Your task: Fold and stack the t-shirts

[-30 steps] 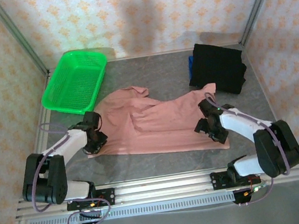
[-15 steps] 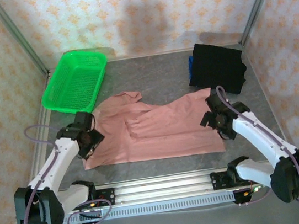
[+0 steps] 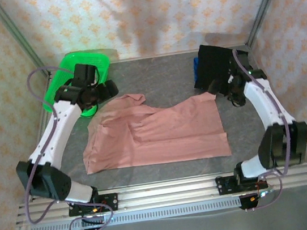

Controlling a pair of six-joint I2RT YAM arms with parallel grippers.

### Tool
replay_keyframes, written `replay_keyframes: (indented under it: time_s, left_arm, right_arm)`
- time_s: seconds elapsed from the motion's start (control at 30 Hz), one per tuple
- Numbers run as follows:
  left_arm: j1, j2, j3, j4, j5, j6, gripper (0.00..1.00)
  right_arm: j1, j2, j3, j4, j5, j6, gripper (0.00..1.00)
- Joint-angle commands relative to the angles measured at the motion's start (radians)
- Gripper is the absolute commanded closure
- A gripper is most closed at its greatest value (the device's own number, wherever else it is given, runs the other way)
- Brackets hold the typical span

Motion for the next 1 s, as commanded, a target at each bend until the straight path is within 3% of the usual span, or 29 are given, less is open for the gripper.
replay_keyframes:
  time_s: [0.0,0.27,0.7,0.77,0.9,0.97]
  left_arm:
    - [-0.008,0.089,0.080,0.013,0.084,0.113,0.08]
    - [-0.043,0.226,0.118,0.047,0.143,0.125,0.11]
    - [-0.041,0.313,-0.021,0.170,0.102,0.001,0.13]
    - [-0.040,0.339,-0.009,0.179,0.095,-0.007,0.13]
    - [-0.038,0.393,0.019,0.187,0.072,-0.038,0.14]
    - [-0.035,0.398,0.018,0.189,0.043,-0.067,0.14]
  right_arm:
    - [-0.011,0.098,0.056,0.057,-0.072,-0.094,0.08]
    - [-0.011,0.311,0.120,0.161,-0.113,-0.052,0.23]
    - [-0.010,0.396,0.053,0.334,-0.053,0.042,0.38]
    - [-0.009,0.411,0.056,0.363,-0.065,0.051,0.47]
    - [-0.010,0.414,0.068,0.352,-0.051,0.057,0.85]
    - [-0.010,0.362,0.039,0.373,-0.040,0.055,0.91]
